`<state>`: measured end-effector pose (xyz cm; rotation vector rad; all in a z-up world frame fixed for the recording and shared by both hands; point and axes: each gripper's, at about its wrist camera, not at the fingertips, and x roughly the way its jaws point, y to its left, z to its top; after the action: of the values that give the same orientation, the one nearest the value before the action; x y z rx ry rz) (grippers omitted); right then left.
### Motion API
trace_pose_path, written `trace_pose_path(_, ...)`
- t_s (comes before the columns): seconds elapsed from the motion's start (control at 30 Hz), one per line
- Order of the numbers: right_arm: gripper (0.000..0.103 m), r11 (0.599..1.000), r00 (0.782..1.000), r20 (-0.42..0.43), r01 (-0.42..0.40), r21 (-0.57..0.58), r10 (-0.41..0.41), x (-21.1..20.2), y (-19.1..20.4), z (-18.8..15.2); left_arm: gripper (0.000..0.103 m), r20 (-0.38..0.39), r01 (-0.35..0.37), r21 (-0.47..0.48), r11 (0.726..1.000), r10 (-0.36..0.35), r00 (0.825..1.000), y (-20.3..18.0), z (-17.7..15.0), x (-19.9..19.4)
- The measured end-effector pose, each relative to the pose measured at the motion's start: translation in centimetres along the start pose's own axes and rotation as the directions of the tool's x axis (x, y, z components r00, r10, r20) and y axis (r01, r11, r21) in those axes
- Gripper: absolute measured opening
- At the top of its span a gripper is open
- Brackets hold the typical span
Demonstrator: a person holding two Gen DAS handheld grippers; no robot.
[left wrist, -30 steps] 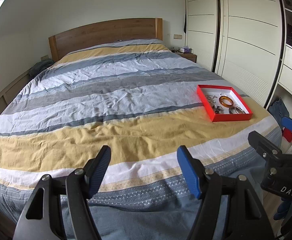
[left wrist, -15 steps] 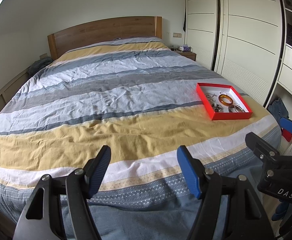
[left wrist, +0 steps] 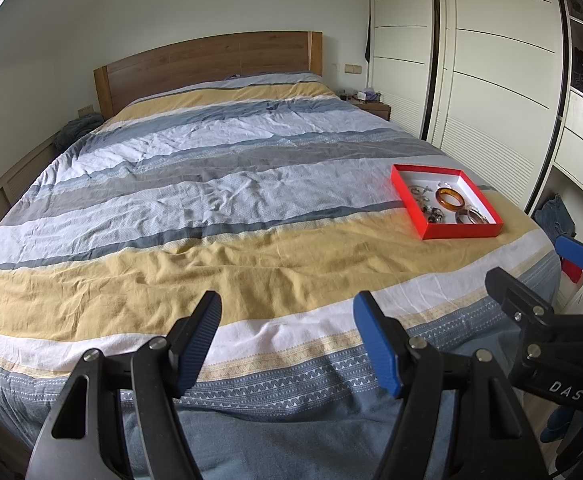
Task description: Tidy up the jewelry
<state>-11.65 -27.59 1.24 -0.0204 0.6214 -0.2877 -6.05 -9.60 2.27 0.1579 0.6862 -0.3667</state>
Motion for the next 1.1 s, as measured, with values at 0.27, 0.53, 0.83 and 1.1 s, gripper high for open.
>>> trace_pose_path(0.27,0.103,1.000,1.000,-0.006,-0.003,0.001,0.003,0.24,-0.01,-0.03,0.067,-0.004,0.001,0.000,1.000,-0.001,1.000,-0.17,-0.06,0.13)
trace_pose_path(0.53,0.103,1.000,1.000,-0.014,-0.005,-0.002,0.005,0.51,-0.01,-0.28,0.067,-0.010,0.003,0.000,1.000,-0.003,1.000,-0.26,-0.41,0.24)
trace_pose_path(0.83,0.103,1.000,1.000,-0.017,-0.006,-0.003,0.006,0.58,0.02,-0.30,0.067,-0.013,0.006,-0.001,1.000,-0.006,1.000,-0.16,-0.39,0.36)
trace_pose_path(1.1,0.103,1.000,1.000,-0.020,-0.006,-0.006,0.006,0.73,0.15,-0.44,0.067,-0.014,0.005,-0.003,1.000,-0.005,1.000,-0.16,-0.37,0.41)
